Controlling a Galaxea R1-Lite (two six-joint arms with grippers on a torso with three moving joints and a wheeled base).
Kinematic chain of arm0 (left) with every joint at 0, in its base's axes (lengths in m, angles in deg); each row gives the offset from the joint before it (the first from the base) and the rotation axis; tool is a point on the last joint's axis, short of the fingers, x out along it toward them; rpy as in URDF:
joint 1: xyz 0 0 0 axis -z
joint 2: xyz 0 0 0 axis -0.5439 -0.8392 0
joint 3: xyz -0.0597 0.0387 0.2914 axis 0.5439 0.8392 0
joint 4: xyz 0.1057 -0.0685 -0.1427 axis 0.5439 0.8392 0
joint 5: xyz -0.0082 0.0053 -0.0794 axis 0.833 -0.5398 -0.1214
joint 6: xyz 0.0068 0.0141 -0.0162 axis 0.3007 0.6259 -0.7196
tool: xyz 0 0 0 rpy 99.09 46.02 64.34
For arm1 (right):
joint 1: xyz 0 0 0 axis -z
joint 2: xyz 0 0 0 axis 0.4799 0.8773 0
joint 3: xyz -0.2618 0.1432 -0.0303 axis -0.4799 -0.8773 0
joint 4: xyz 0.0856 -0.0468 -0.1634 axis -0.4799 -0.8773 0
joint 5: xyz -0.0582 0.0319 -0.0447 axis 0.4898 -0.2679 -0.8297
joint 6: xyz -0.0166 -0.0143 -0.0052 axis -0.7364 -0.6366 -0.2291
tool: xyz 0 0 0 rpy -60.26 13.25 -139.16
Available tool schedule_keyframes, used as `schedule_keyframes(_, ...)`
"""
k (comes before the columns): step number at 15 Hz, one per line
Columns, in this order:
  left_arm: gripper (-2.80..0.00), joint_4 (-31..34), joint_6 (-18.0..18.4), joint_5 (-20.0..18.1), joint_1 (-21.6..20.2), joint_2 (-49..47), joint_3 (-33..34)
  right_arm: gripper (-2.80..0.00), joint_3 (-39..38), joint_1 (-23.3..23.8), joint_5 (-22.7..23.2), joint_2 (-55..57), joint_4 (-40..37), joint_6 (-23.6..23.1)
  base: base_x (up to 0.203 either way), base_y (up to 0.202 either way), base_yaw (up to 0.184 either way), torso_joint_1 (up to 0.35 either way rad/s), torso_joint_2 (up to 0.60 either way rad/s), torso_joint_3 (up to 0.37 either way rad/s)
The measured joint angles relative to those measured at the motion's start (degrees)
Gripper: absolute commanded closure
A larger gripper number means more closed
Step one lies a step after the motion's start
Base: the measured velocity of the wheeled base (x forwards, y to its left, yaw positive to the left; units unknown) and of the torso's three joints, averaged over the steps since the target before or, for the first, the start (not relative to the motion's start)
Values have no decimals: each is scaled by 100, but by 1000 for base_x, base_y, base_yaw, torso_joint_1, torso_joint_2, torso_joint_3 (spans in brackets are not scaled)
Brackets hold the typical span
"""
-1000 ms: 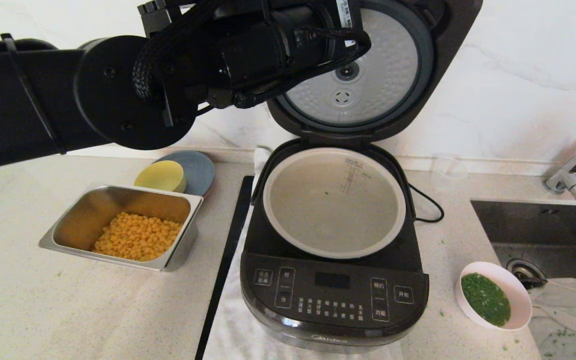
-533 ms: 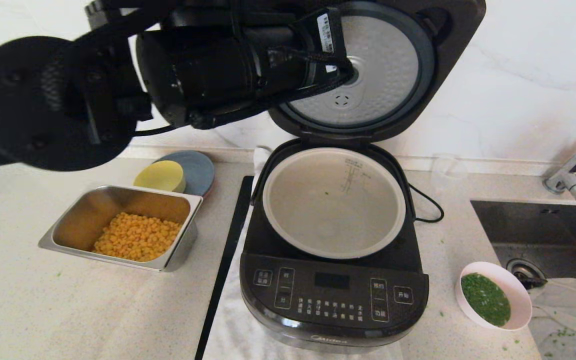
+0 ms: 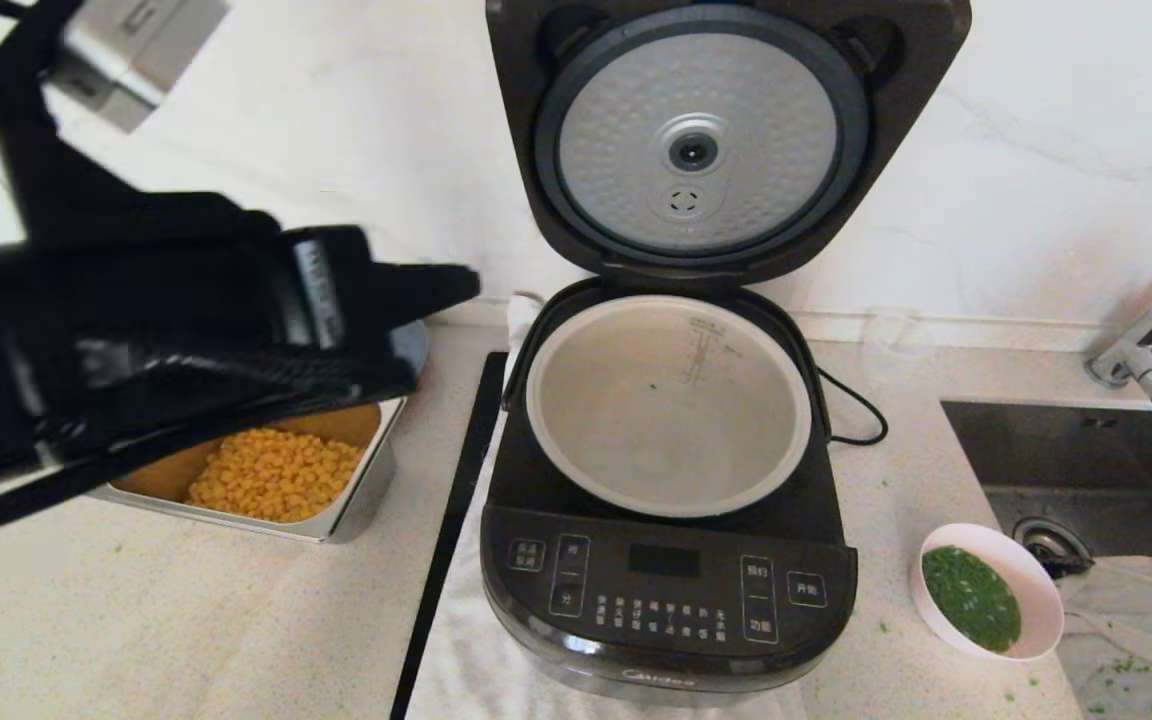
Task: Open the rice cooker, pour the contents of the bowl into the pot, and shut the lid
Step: Turn on the tap
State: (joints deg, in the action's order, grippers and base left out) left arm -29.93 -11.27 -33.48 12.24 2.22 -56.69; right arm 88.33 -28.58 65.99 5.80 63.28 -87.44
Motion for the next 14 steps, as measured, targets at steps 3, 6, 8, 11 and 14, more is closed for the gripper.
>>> schedule_keyframes(3, 0, 101, 260, 767, -806, 1260, 1223, 0, 0, 0, 2, 0, -2, 1, 0, 0, 0, 0, 0, 0)
schedule_keyframes(6, 0, 227, 447, 1132, -2269, 2494, 2139, 0, 0, 0, 2, 0, 1, 2, 0, 0, 0, 0, 0, 0)
schedule_keyframes(8, 0, 361, 636, 1262, -3049, 3362, 2700, 0, 0, 0, 2, 0, 0, 2, 0, 0, 0, 0, 0, 0)
schedule_keyframes(11, 0, 544, 891, 1379, -3996, 4649, 3419, 0, 0, 0, 0, 0, -2, 2, 0, 0, 0, 0, 0, 0)
schedule_keyframes(14, 0, 653, 1088, 1337, -4509, 5729, 4101, 0, 0, 0, 0, 0, -3, 1, 0, 0, 0, 0, 0, 0)
